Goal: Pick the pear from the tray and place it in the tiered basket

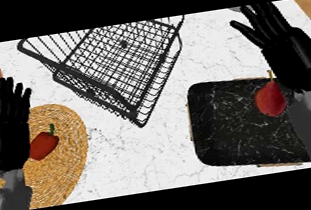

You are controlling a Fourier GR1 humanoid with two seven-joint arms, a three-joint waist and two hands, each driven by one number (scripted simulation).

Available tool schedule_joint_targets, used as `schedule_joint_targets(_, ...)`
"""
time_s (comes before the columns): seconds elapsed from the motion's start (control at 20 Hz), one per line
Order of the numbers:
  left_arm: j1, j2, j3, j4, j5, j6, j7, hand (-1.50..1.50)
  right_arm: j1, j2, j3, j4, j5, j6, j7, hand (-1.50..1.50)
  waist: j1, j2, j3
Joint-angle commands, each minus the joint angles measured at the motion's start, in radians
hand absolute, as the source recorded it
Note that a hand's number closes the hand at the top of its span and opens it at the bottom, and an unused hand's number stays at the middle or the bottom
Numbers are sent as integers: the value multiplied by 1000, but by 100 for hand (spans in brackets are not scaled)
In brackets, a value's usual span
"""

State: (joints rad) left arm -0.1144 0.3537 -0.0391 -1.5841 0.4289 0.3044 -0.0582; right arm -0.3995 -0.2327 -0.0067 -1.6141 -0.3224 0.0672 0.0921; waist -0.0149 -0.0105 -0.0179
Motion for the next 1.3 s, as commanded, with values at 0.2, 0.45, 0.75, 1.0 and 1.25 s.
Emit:
schedule_joint_targets(0.2, 36, 43, -115, 49, -42, -93, 86, 0, 219, 48, -236, -109, 127, -234, -380, 150, -98, 6, 26)
schedule_joint_targets(0.45, 83, 35, -150, 48, -29, -114, 123, 0, 327, 226, -511, -27, 37, -585, -447, -150, -136, 12, 31)
schedule_joint_targets(0.75, -2, 33, -208, 60, -32, -176, 196, 0, 588, 231, -275, -46, 71, -636, -800, -150, -23, 9, 19)
schedule_joint_targets(1.0, -31, 6, -225, 86, -63, -154, 200, 0, 784, 232, -85, -132, 273, -850, -644, -150, -16, 11, 14)
schedule_joint_targets(1.25, -70, 7, -226, 67, -59, -153, 236, 0, 934, 232, -34, -135, 488, -1021, -413, -150, 0, 27, 9)
